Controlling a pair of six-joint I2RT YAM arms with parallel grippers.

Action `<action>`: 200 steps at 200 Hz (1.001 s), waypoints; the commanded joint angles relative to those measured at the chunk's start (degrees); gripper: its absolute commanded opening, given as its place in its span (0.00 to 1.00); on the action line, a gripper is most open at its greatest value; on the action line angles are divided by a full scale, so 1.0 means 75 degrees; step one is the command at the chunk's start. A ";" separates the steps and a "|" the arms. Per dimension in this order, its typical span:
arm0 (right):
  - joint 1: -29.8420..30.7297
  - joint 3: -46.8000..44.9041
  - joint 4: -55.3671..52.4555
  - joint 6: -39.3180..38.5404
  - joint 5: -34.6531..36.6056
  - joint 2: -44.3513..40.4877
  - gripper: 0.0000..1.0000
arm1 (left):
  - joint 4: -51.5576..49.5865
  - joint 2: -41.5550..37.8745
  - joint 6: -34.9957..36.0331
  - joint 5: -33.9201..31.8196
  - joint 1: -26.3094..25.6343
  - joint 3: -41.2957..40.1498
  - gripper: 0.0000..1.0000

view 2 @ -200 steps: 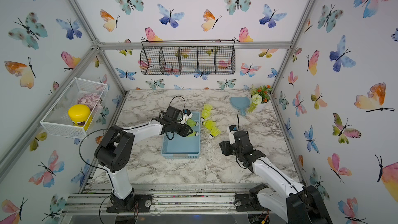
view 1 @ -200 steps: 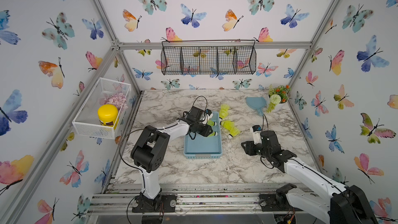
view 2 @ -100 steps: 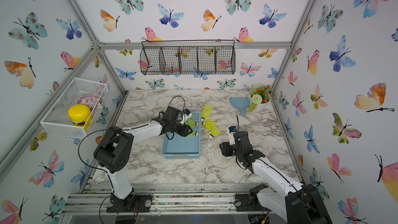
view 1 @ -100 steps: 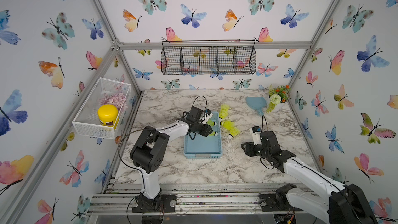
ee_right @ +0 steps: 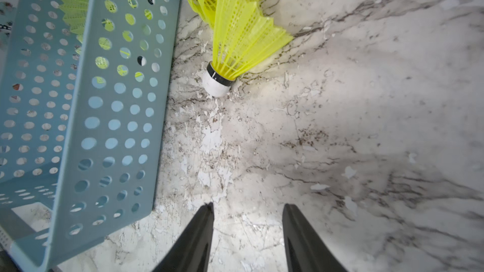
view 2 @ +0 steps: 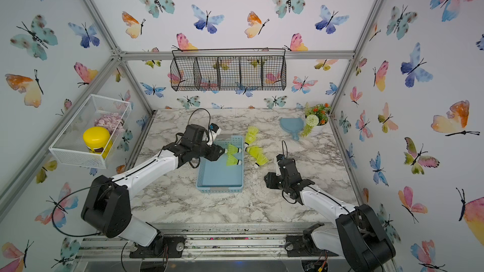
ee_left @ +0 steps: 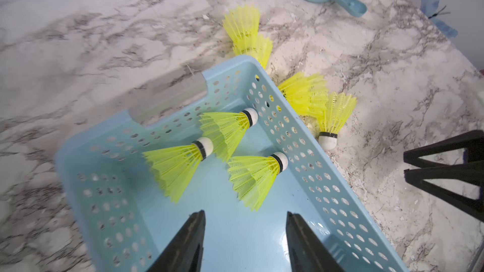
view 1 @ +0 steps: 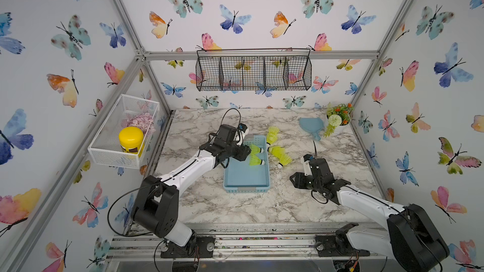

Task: Put the shuttlecocks into the storage box
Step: Place the shuttlecock in the storage box, then pick up the shuttlecock at the center of the board.

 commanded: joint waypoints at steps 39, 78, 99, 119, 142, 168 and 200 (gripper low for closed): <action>0.0786 0.0826 0.0368 0.0972 0.1048 0.0940 0.49 | -0.1072 -0.1982 -0.0392 -0.0188 0.1173 -0.0366 0.60; 0.1179 0.1327 0.0498 0.1442 0.1571 0.1597 0.49 | -0.0595 -0.2899 -0.0308 -0.0433 0.1274 -0.1378 0.60; 0.1362 0.1632 0.0449 0.1691 0.2013 0.1888 0.49 | -0.0404 -0.3263 -0.0310 -0.0723 0.1300 -0.1548 0.60; 0.1467 0.1947 0.0317 0.1950 0.2370 0.2226 0.47 | -0.0375 -0.3406 -0.0354 -0.0848 0.1295 -0.1580 0.60; 0.1537 0.2257 0.0108 0.2314 0.2729 0.2572 0.46 | -0.0486 -0.3433 -0.0329 -0.0956 0.1297 -0.1478 0.60; 0.1586 0.2432 0.0015 0.2658 0.3048 0.2753 0.46 | -0.0466 -0.3509 -0.0330 -0.0978 0.1309 -0.1520 0.60; 0.1597 0.2832 -0.0411 0.2834 0.3230 0.3136 0.48 | -0.0464 -0.3532 -0.0316 -0.0935 0.1321 -0.1498 0.60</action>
